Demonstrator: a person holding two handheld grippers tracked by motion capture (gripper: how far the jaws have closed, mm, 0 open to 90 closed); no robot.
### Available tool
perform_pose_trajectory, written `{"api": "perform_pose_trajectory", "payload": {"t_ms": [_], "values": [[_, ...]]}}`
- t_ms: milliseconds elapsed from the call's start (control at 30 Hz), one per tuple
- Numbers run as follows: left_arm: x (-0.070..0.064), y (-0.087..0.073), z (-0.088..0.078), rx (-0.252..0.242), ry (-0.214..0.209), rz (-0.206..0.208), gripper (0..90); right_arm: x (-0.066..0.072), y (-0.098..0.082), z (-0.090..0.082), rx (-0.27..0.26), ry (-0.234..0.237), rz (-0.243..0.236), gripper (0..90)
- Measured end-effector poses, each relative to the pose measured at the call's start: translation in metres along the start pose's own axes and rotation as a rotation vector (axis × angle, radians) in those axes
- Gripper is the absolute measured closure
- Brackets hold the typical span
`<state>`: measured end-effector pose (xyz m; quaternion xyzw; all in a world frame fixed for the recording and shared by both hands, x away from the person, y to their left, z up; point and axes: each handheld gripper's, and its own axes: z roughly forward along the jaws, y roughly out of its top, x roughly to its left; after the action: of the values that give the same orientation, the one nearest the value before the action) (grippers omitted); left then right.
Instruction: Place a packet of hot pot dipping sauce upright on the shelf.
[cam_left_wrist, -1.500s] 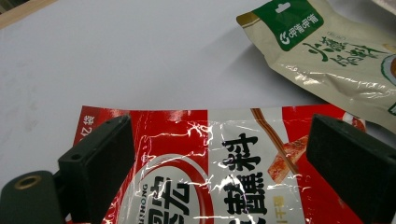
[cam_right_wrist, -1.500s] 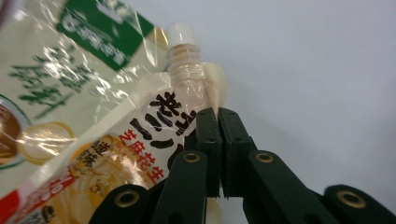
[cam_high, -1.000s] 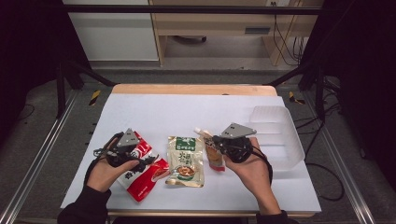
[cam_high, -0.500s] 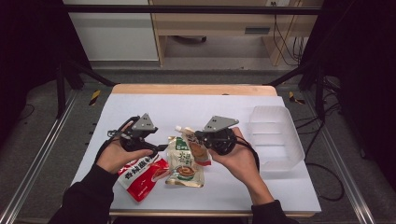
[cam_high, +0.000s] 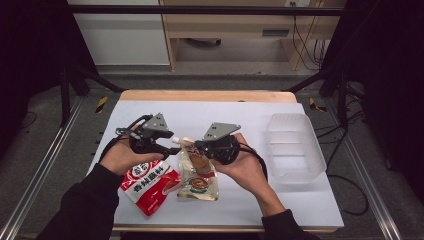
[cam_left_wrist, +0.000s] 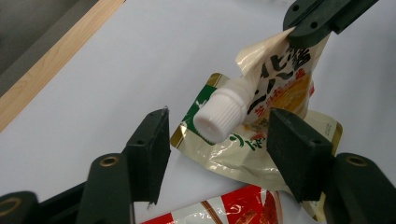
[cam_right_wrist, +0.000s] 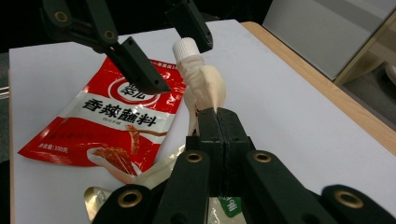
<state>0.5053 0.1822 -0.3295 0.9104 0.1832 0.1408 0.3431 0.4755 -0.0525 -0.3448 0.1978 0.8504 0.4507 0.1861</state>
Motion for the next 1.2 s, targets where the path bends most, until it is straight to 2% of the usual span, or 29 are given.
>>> {"api": "perform_pose_trajectory", "payload": {"t_ms": [233,267,333,367,533,767,1000,1067,1200], "values": [[-0.001,0.001,0.003,0.026,-0.032,0.027,49.4,0.003,0.000,0.002,-0.006,0.018,0.000,90.0],[-0.001,0.001,0.003,0.025,-0.039,0.029,53.9,0.004,0.000,0.003,-0.001,0.019,-0.002,90.0],[-0.002,0.003,0.004,0.022,-0.048,0.022,55.0,0.004,0.000,0.003,0.000,0.022,-0.001,90.0],[-0.003,0.003,0.004,0.032,-0.042,0.033,57.9,0.004,-0.001,0.003,0.001,0.020,0.005,90.0],[-0.004,0.003,0.004,0.044,-0.050,0.023,67.6,0.003,-0.005,0.002,-0.005,0.017,0.023,90.0],[-0.010,0.012,0.002,0.043,-0.076,0.023,71.6,0.001,-0.009,-0.003,-0.003,-0.005,0.041,89.7],[-0.014,0.033,0.002,0.086,-0.090,0.058,72.9,-0.003,-0.012,-0.011,0.026,-0.014,0.048,88.2],[-0.015,0.039,0.001,0.103,-0.096,0.079,73.1,-0.004,-0.012,-0.013,0.036,-0.014,0.045,87.5],[-0.018,0.048,-0.001,0.110,-0.100,0.100,73.5,-0.008,-0.009,-0.018,0.058,-0.010,0.038,86.1]]}}
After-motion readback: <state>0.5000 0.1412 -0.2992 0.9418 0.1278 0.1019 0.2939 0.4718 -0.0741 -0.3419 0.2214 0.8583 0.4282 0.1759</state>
